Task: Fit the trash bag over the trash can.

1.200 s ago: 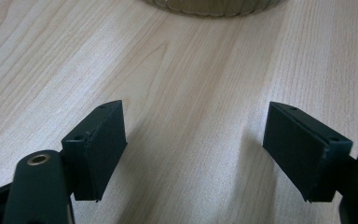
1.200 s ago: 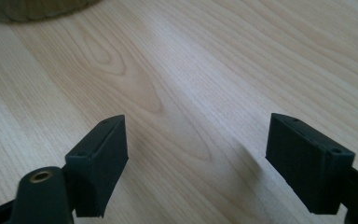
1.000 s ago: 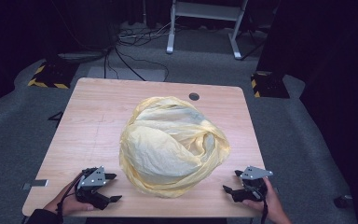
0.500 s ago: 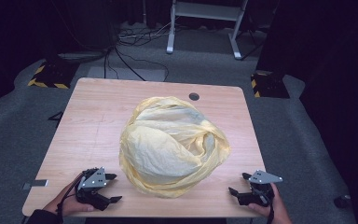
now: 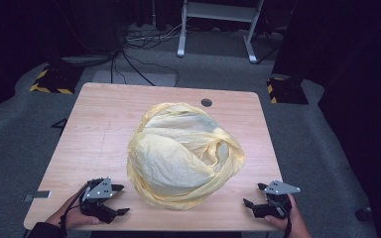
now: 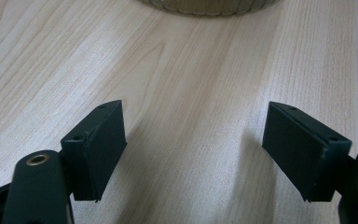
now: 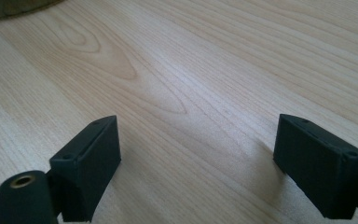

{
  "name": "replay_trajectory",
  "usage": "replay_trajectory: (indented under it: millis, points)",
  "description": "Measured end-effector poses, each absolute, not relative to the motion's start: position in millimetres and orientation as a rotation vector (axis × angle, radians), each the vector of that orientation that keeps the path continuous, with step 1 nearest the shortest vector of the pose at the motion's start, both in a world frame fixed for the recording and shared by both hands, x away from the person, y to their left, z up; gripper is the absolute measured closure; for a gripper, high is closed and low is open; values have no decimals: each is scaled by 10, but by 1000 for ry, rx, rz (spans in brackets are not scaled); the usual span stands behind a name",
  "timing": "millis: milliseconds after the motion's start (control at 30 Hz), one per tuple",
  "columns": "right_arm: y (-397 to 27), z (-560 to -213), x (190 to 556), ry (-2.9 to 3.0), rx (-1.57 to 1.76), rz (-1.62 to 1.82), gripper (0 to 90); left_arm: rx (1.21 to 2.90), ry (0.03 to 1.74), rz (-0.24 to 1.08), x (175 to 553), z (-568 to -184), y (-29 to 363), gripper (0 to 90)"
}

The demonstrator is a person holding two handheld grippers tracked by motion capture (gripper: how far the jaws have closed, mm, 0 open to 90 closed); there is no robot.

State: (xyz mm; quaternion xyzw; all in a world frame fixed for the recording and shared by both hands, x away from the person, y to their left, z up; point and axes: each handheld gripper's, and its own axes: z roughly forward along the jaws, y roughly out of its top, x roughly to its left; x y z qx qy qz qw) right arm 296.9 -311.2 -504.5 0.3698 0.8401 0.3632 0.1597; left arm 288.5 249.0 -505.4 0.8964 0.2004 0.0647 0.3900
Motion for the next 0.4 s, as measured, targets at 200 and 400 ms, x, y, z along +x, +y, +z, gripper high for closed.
replay_trajectory:
  millis: [200,400]
  points:
    - [-3112,-5045,2971,2403,1054,1038,144,2278,509,164,2887,-5054,2490,212]
    - [-3112,-5045,2972,2403,1054,1039,144,2267,514,155,2900,-5054,2493,212]
